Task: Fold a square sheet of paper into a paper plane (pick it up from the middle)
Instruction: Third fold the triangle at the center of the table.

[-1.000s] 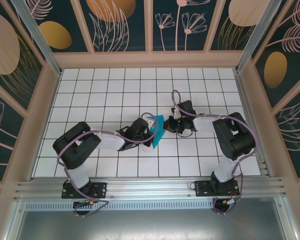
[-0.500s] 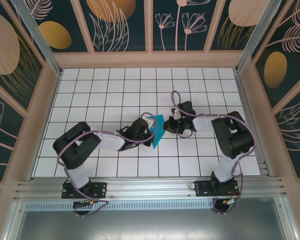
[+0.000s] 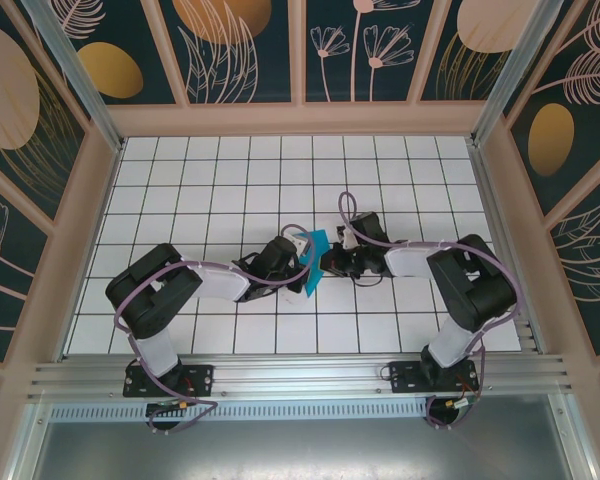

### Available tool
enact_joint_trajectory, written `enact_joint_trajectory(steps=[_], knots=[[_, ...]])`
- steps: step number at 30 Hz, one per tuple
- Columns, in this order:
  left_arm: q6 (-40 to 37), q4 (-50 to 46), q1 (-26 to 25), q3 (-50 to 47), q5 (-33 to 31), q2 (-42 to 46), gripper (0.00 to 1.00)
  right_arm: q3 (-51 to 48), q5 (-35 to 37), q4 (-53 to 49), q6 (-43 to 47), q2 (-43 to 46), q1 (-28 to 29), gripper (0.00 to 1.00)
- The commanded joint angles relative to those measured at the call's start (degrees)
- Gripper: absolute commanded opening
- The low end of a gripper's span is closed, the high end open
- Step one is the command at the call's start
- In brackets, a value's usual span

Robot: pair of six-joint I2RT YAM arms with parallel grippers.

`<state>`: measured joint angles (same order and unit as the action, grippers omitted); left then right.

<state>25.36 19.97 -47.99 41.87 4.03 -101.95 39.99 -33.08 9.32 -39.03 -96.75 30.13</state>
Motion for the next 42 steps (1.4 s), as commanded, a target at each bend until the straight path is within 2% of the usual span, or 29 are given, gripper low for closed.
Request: enact_joint_trajectory(steps=[1,7,19,27,35,42], knots=[[0.5,-3.3,0.2,-1.8,-2.1,-1.4,0.0,-0.4,0.1,3.3,-1.1,-2.5,0.5,0.07],[0.7,-4.1,0.2,-1.9,-3.3,-1.6,0.0,-0.9,0.0,4.3,-1.0,-5.2,0.5,0.07],[0.7,-3.9,0.2,-1.8,-3.8,-1.3,0.0,-3.6,-1.6,3.5,-2.7,3.9,2.0,0.07],[0.7,-4.0,0.2,-1.9,-4.1,-1.2,0.0,-6.1,-2.0,9.7,-6.1,1.4,3.3,0.07],[0.4,-4.7,0.2,-1.8,-4.7,-1.6,0.0,-7.0,-0.8,10.8,-6.0,-3.6,3.5,0.07],[0.4,-4.9,0.2,-2.3,-5.8,-1.2,0.0,-7.2,-0.1,8.4,-6.2,1.1,3.6,0.07]])
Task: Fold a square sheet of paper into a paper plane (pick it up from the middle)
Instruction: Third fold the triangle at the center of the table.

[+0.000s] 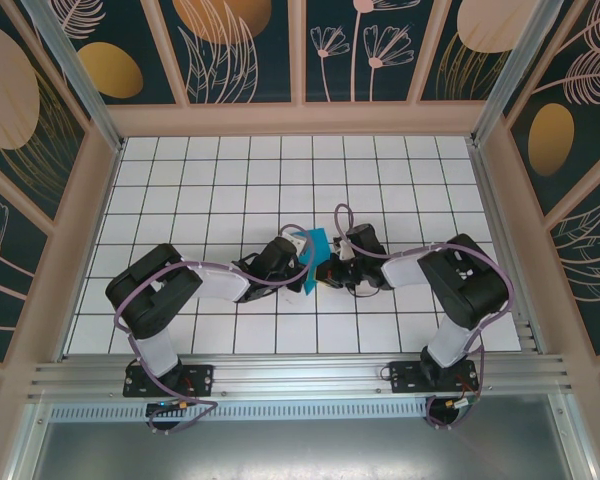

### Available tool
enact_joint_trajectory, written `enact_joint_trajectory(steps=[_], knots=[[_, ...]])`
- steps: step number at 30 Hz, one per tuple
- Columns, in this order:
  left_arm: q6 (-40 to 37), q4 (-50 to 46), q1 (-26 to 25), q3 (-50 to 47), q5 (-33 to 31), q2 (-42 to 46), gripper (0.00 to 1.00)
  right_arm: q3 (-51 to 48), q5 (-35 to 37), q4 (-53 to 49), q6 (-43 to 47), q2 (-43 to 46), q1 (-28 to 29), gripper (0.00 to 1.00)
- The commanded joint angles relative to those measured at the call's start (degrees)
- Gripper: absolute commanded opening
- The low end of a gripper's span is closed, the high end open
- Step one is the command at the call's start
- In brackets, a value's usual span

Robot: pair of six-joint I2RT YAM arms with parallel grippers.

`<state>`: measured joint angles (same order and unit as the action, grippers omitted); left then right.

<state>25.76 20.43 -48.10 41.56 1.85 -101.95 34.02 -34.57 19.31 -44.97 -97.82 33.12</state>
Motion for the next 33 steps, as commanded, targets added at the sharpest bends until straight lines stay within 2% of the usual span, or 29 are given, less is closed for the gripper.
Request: enact_joint_trajectory(steps=[1,8,13,19,28,33], knots=[[-0.1,-5.3,0.3,-2.0,-3.5,-1.1,0.0,-1.4,1.3,-1.9,-0.3,3.1,0.7,0.07],[-0.3,-5.2,0.3,-1.2,-3.0,-1.6,0.0,-2.4,-0.9,1.8,-3.1,4.7,3.1,0.07],[-0.3,-5.3,0.3,-0.9,-2.7,-1.6,0.0,-3.6,0.9,5.9,-5.2,1.4,4.1,0.07],[-0.4,-5.3,0.3,-0.9,-2.7,-1.7,0.0,-5.4,-0.2,12.7,-7.8,-2.8,4.5,0.06],[-0.4,-5.4,0.4,-0.9,-2.9,-1.4,0.0,-6.4,-0.5,10.6,-8.0,4.0,5.2,0.06],[-0.5,-5.2,0.3,-0.8,-2.8,-1.3,0.0,-6.7,0.8,12.0,-9.8,3.9,7.3,0.07]])
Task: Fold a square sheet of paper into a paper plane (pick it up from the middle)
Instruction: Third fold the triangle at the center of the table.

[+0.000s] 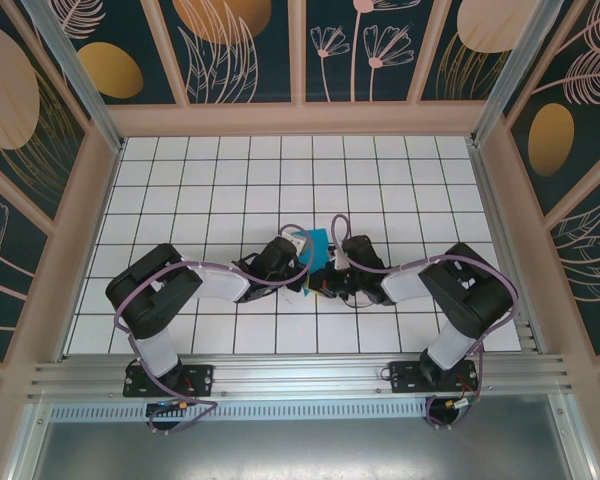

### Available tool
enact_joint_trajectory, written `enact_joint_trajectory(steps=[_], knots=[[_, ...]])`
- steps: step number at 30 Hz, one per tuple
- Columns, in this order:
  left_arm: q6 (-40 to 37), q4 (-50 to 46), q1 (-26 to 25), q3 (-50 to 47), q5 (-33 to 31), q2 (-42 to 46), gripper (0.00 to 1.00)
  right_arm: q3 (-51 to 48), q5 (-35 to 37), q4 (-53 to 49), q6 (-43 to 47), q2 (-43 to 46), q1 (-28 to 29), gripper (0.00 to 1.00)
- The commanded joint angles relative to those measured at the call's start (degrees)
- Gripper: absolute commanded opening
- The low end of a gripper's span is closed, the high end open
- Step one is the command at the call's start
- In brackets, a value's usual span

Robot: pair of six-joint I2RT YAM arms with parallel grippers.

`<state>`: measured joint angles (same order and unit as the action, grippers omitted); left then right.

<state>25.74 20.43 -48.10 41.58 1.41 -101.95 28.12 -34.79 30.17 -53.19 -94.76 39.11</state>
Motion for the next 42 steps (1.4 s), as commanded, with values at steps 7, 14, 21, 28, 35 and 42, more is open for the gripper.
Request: enact_joint_trajectory(steps=[7,14,21,28,35,42], knots=[[-0.6,-5.3,0.4,-0.6,-2.3,-1.3,0.0,-1.6,4.8,3.1,-3.6,-4.8,2.2,0.06],[-0.6,-5.2,0.3,-1.1,-2.4,-1.0,0.0,-2.1,4.9,2.1,-4.5,-3.3,2.4,0.06],[-0.8,-5.3,0.3,-0.8,-2.3,-0.9,0.0,-0.8,8.2,-6.8,-1.8,5.6,2.2,0.06],[-0.8,-5.6,0.3,-0.2,-2.1,-1.3,0.0,0.1,5.5,-3.8,-2.5,1.7,3.6,0.06],[-0.9,-5.9,0.3,0.0,-2.1,-1.3,0.0,1.2,6.4,-6.2,-1.9,-1.6,3.6,0.05],[-0.6,-5.6,0.3,-0.4,-1.8,-1.2,0.0,2.5,9.9,-15.0,2.7,8.7,-1.8,0.05]])
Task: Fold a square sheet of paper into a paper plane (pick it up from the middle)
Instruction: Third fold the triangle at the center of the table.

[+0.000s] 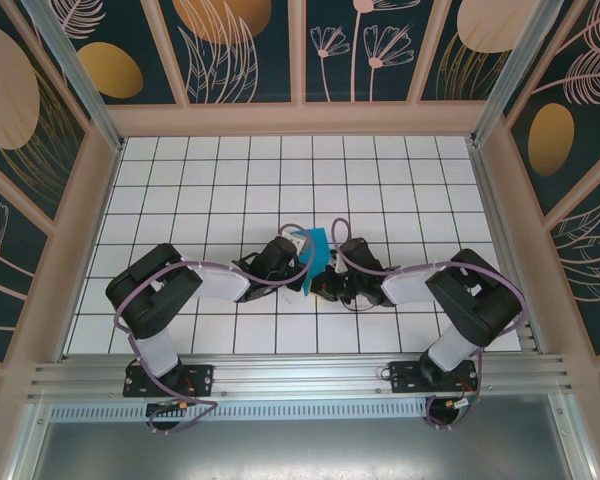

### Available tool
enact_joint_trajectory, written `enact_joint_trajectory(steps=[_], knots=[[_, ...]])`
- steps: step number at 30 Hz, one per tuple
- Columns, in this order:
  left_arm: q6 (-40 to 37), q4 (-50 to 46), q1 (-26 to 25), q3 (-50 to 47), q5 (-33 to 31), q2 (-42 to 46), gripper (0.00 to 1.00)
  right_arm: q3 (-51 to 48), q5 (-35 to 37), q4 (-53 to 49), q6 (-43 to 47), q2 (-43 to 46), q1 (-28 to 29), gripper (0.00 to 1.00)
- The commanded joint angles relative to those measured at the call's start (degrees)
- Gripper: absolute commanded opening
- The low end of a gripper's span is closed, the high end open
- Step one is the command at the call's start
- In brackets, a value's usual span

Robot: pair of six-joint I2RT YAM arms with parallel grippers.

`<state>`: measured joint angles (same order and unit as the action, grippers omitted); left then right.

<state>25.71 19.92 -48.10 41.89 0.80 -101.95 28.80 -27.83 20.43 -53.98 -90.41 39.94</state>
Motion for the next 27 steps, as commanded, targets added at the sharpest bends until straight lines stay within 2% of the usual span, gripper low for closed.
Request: enact_joint_trajectory(steps=[1,4,17,23,27], knots=[[-0.6,-5.1,0.4,-0.7,-1.2,-1.3,0.0,2.1,2.6,-5.6,4.3,4.8,-4.2,0.05],[-0.6,-5.3,0.3,-0.4,-1.2,-1.4,0.0,3.9,0.9,-5.7,6.4,3.4,-6.8,0.05],[-0.8,-6.1,0.3,-0.1,-1.1,-2.0,0.0,9.1,1.1,-5.2,8.4,-9.4,-7.8,0.05],[-0.7,-6.4,0.3,-0.1,-1.2,-2.2,0.0,11.4,-0.3,-9.0,10.5,-3.8,-8.3,0.06],[-0.8,-6.6,0.3,0.1,-1.2,-2.2,0.0,12.8,-0.6,-10.7,12.6,-2.9,-11.4,0.07]])
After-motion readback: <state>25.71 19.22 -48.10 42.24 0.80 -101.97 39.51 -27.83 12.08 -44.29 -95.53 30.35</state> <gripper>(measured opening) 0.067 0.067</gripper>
